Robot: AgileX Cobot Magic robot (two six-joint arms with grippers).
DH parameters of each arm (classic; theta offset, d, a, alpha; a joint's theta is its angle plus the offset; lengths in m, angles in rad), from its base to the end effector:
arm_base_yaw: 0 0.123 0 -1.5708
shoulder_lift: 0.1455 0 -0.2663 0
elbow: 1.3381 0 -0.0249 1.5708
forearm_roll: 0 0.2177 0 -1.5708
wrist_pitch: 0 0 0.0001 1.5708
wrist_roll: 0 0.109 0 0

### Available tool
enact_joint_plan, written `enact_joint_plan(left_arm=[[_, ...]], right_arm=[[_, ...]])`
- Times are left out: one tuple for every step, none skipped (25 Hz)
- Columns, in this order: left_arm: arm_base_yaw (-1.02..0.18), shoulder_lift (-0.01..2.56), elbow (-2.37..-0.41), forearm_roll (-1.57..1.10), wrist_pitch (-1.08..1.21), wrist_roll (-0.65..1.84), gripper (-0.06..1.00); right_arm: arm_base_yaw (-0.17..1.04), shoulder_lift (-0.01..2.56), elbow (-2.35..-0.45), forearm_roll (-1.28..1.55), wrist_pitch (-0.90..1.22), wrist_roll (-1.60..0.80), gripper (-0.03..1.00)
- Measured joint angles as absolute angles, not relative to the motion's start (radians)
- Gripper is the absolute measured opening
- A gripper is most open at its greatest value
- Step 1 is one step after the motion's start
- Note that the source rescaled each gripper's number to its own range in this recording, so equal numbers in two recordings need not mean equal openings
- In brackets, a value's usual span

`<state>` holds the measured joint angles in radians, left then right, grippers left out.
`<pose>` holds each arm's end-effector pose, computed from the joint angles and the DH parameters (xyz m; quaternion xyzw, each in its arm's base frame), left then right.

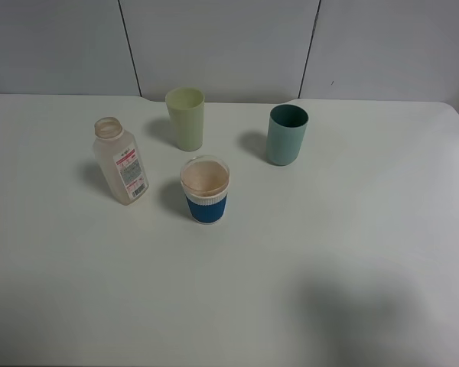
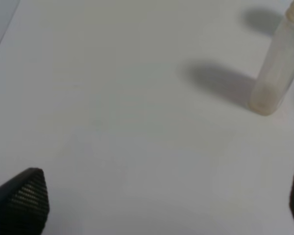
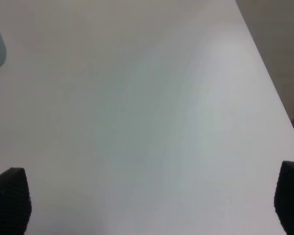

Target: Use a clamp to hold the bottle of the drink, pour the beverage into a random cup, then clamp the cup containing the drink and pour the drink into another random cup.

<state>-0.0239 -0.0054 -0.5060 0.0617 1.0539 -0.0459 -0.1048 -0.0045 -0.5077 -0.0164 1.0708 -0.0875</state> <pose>0.0000 0.0058 0.2556 -0.0106 0.8480 0.0123 0.5298 -0.0011 -0.0015 0.2542 0.0078 0.8526 -0.0583 0.5192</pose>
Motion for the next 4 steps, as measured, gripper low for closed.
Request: enact_joint_plan(left_arm=[[-0.024,-0.005,-0.506,0.062,1.054,-0.046,1.00],[-0.024,-0.005,-0.506,0.062,1.054,-0.046,1.00],[-0.024,-0.005,-0.506,0.062,1.054,-0.046,1.00],[-0.024,-0.005,-0.506,0.062,1.054,-0.046,1.00]], right_arm=[[-0.105,-0.005,-0.508,-0.016,1.071,-0.087,1.00],[-0.105,-0.005,-0.508,-0.016,1.071,-0.087,1.00],[-0.105,-0.005,-0.508,-0.016,1.071,-0.087,1.00],[-0.105,-0.005,-0.508,-0.016,1.071,-0.087,1.00]])
